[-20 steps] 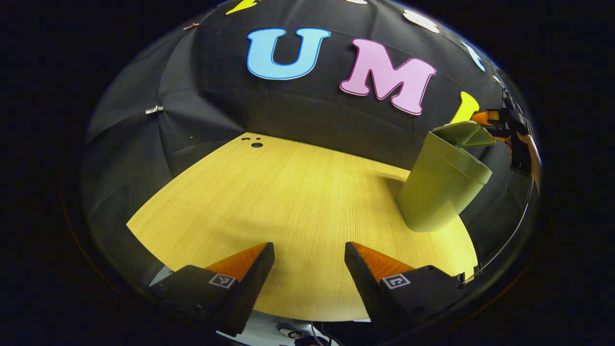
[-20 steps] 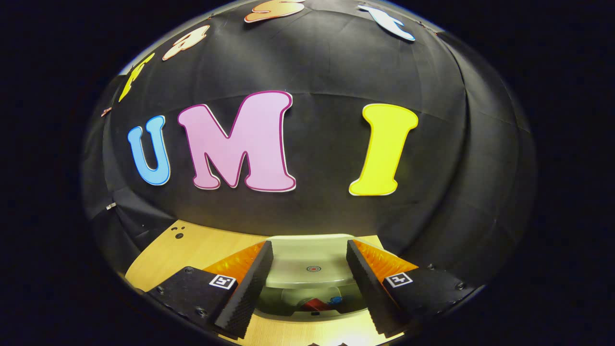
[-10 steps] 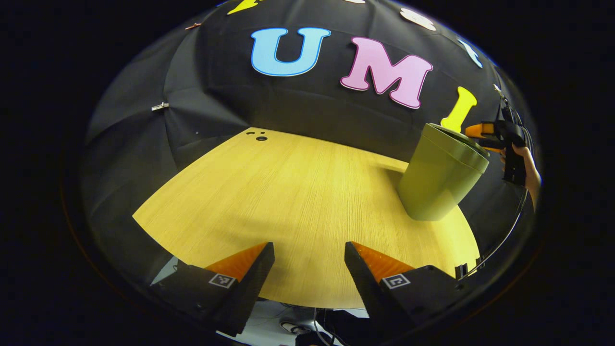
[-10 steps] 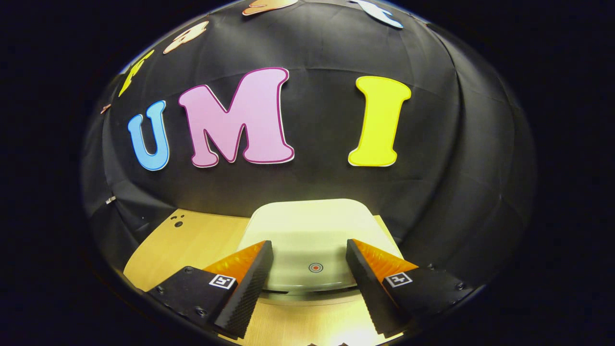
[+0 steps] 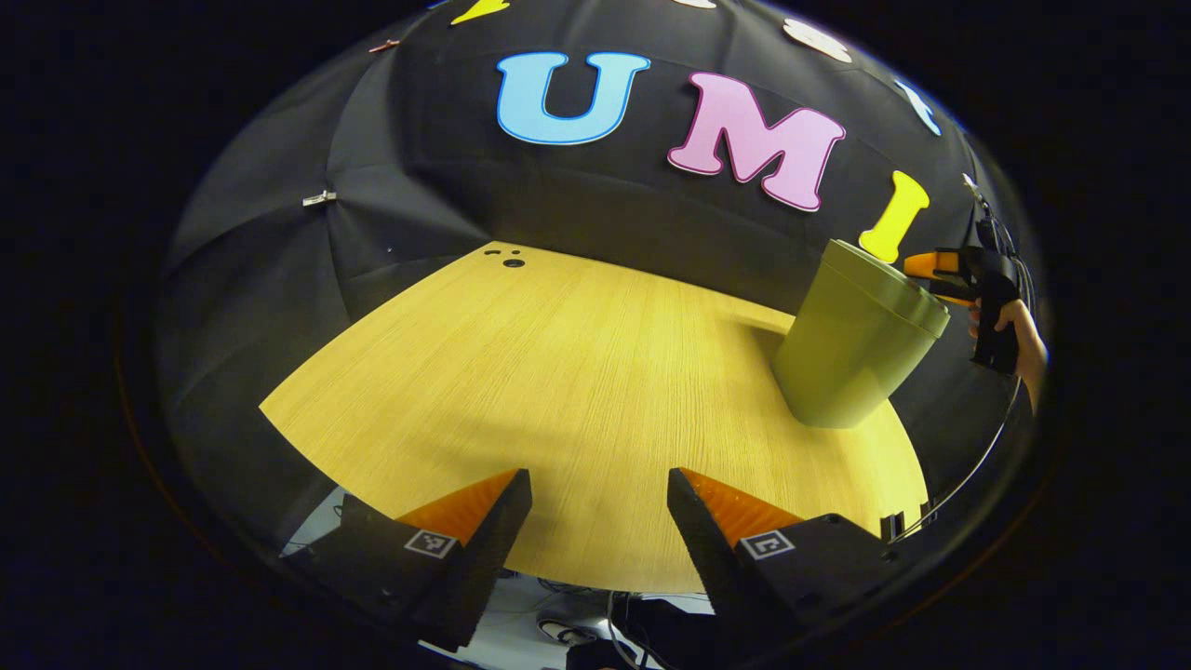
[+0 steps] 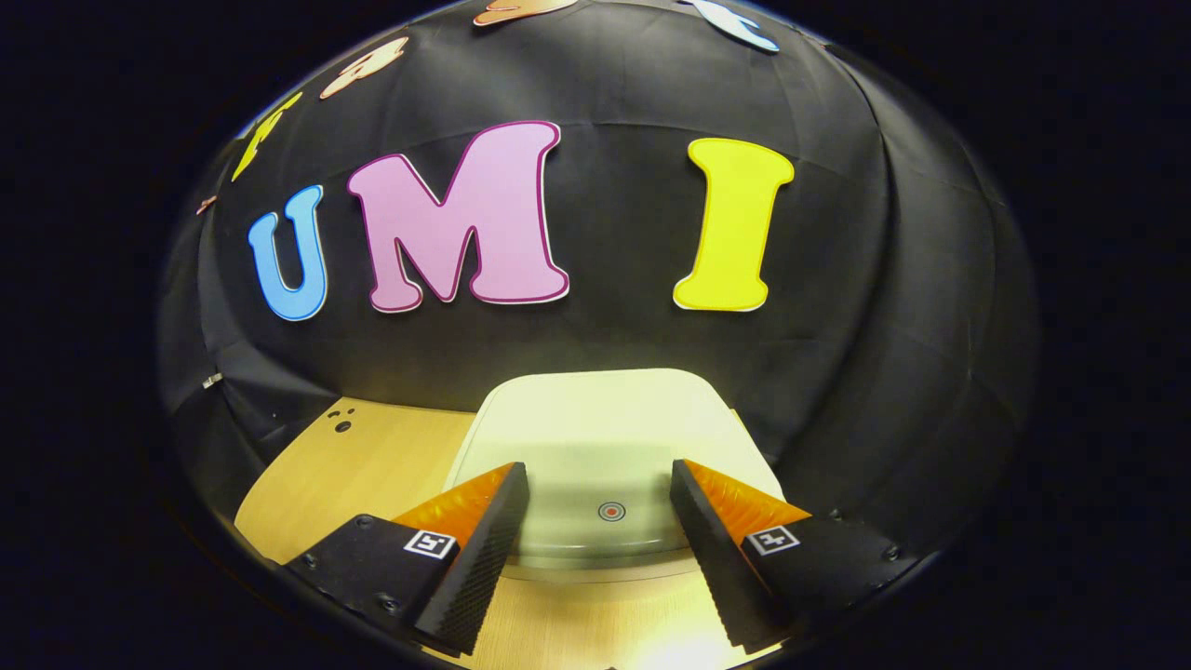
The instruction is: Press the lid of the desktop garbage bin to open it, pick up the crumpled paper on the desktop and throw it into the bin, then pick up the pop can on the desktop and drop it into the bin, and finally close the garbage bin lid.
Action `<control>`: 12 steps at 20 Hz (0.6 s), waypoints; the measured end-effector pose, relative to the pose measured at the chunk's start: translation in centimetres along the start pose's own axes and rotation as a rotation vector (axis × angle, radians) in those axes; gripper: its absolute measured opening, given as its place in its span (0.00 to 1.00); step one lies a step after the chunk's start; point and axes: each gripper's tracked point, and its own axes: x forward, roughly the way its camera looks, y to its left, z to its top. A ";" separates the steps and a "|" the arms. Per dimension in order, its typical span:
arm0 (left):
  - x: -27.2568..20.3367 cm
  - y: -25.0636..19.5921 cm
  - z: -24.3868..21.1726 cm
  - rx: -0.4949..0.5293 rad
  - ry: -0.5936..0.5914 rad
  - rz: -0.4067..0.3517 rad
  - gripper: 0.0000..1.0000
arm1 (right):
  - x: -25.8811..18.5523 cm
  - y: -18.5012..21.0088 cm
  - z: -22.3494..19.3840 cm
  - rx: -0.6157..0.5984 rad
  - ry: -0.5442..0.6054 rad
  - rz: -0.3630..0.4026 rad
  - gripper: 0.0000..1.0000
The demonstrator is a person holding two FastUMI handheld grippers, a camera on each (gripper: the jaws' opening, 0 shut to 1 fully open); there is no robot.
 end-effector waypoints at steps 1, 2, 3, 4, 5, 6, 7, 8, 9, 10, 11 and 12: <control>0.0 -0.1 -0.1 -0.001 0.000 -0.002 0.94 | 0.1 0.0 -0.1 -0.004 0.002 -0.002 0.97; 0.2 -0.2 -0.1 0.000 0.002 -0.004 0.94 | 0.1 0.0 -0.1 -0.002 0.007 -0.003 0.97; 0.3 -0.4 -0.2 0.001 0.003 -0.006 0.96 | 0.1 -0.1 -0.2 0.012 0.014 -0.001 0.97; 0.4 -0.5 -0.1 0.004 0.003 -0.008 0.94 | 0.1 0.0 -0.3 0.031 0.014 0.002 0.98; 0.6 -0.7 -0.1 0.005 0.002 -0.012 0.94 | 0.2 0.0 -0.3 0.033 0.012 0.003 0.98; 0.6 -0.8 0.1 0.007 0.003 -0.014 0.94 | 0.2 0.0 -0.5 0.017 0.006 -0.001 0.97; 0.8 -0.9 0.0 0.007 0.004 -0.017 0.94 | 0.2 0.0 -0.6 0.003 0.005 -0.005 0.98; 0.8 -1.1 0.0 0.007 0.005 -0.022 0.94 | 0.2 0.0 -0.5 0.003 0.002 -0.007 0.98; 1.0 -1.2 0.0 0.011 0.005 -0.024 0.95 | 0.3 0.1 -0.4 0.009 0.001 -0.003 0.98; 1.1 -1.4 0.2 0.019 0.003 -0.026 0.95 | 0.3 0.1 -0.1 0.018 -0.012 -0.001 0.98; 1.2 -1.5 0.5 0.029 -0.002 -0.027 0.94 | 0.2 0.1 0.1 0.021 -0.026 0.000 0.97; 1.3 -1.6 1.2 0.035 -0.012 -0.029 0.95 | 0.0 0.1 0.1 0.014 -0.029 0.001 0.97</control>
